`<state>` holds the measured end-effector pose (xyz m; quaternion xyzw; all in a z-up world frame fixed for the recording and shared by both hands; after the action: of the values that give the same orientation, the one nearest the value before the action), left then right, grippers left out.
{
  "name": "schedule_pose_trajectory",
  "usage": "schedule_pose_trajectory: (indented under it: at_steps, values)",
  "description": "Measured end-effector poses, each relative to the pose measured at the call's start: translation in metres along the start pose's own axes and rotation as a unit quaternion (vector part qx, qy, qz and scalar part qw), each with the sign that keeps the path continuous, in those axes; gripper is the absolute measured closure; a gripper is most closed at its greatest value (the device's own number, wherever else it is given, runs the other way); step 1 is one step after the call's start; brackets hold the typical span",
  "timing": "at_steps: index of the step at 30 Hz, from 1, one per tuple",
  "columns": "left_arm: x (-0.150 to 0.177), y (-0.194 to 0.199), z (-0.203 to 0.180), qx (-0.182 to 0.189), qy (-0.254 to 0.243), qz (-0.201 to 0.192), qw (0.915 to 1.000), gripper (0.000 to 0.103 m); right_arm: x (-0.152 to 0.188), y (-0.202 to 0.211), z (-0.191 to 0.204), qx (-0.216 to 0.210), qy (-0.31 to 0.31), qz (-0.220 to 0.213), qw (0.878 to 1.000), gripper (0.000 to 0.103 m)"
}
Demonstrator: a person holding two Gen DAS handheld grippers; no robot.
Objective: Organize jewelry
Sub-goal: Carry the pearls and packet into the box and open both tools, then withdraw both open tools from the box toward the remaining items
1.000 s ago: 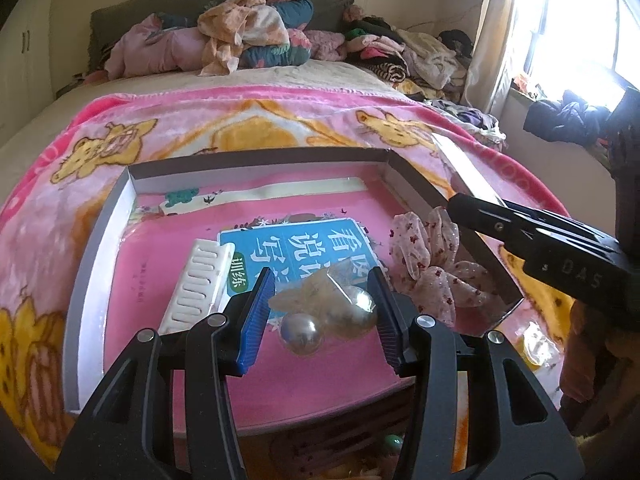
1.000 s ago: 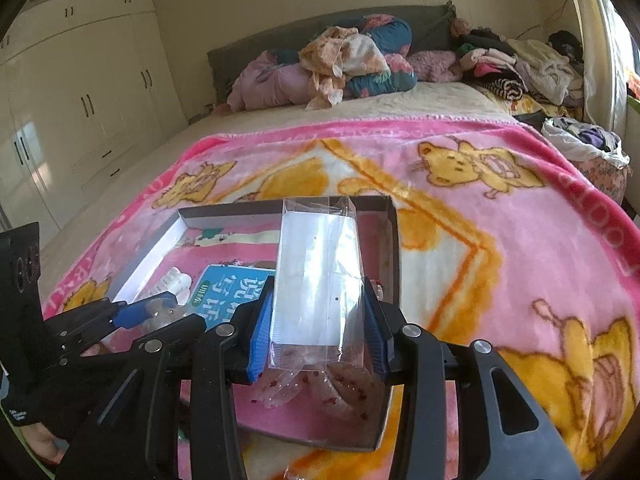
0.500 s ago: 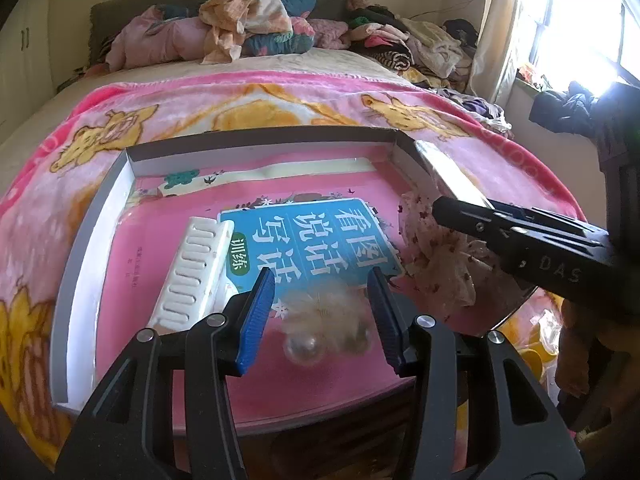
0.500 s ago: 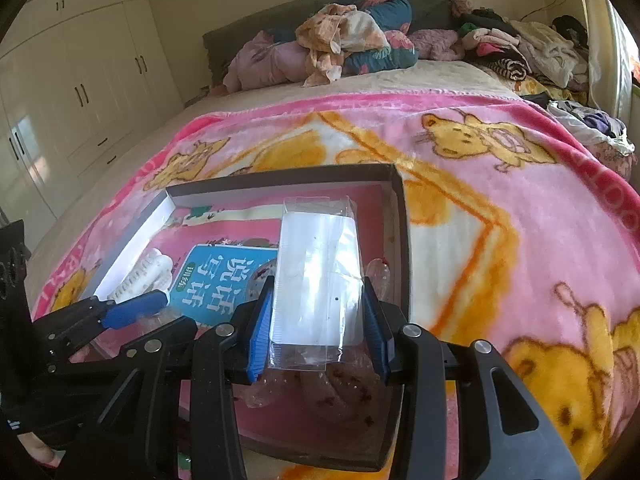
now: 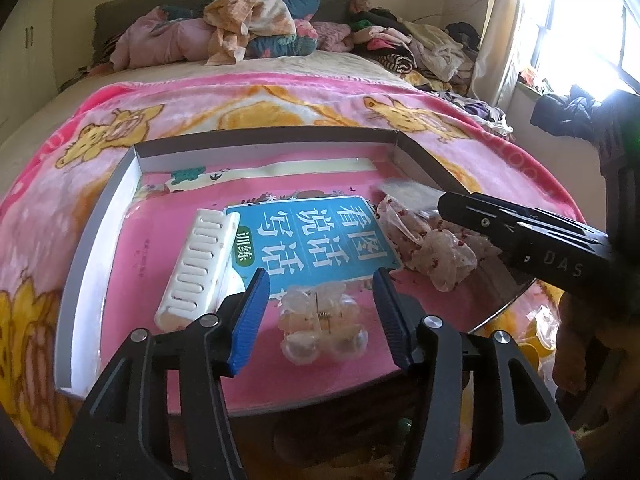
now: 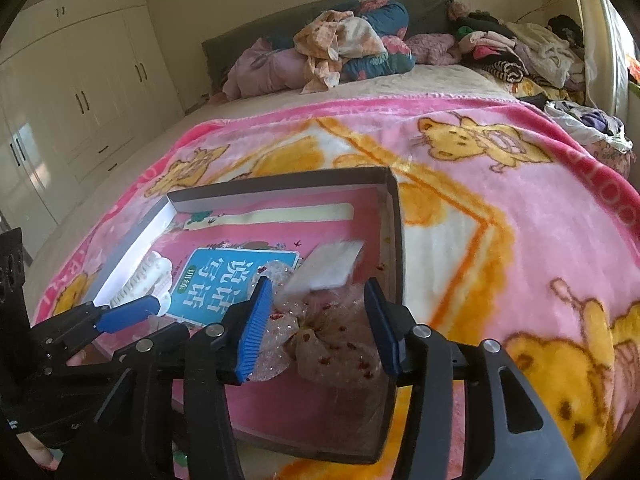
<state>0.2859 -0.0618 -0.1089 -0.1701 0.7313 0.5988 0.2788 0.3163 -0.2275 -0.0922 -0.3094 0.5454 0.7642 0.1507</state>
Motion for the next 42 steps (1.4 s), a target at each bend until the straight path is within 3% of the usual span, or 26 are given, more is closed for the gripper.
schedule_pose_trajectory:
  at_steps: [7, 19, 23, 42]
  values:
    - [0.003, 0.007, 0.001, -0.002, 0.005, -0.007, 1.0, 0.048, 0.004, 0.016, 0.004, 0.016, 0.018, -0.025, 0.999, 0.047]
    - [0.006, 0.031, 0.001, -0.009, 0.019, -0.027, 0.9994, 0.018, 0.012, 0.049, 0.007, 0.05, 0.018, -0.07, 0.996, 0.02]
    - [0.008, 0.041, 0.0, -0.009, 0.021, -0.038, 0.999, 0.012, 0.015, 0.06, 0.008, 0.06, 0.019, -0.081, 0.995, 0.018]
    - [0.019, 0.084, 0.003, -0.003, 0.034, -0.08, 0.9962, 0.012, 0.053, 0.095, 0.02, 0.062, 0.02, -0.091, 0.994, 0.016]
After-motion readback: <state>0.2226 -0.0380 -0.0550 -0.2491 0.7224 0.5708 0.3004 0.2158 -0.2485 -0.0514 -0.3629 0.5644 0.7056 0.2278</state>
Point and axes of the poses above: each gripper's, at about its wrist camera, not at the fingertips, and y roughly against the way its jaws point, z to its left, x to its underside, the point moved 6 cm from there along -y, roughly the way its jaws point, and after that the axes turned 8 degrees about z, right-handed, at the moved point
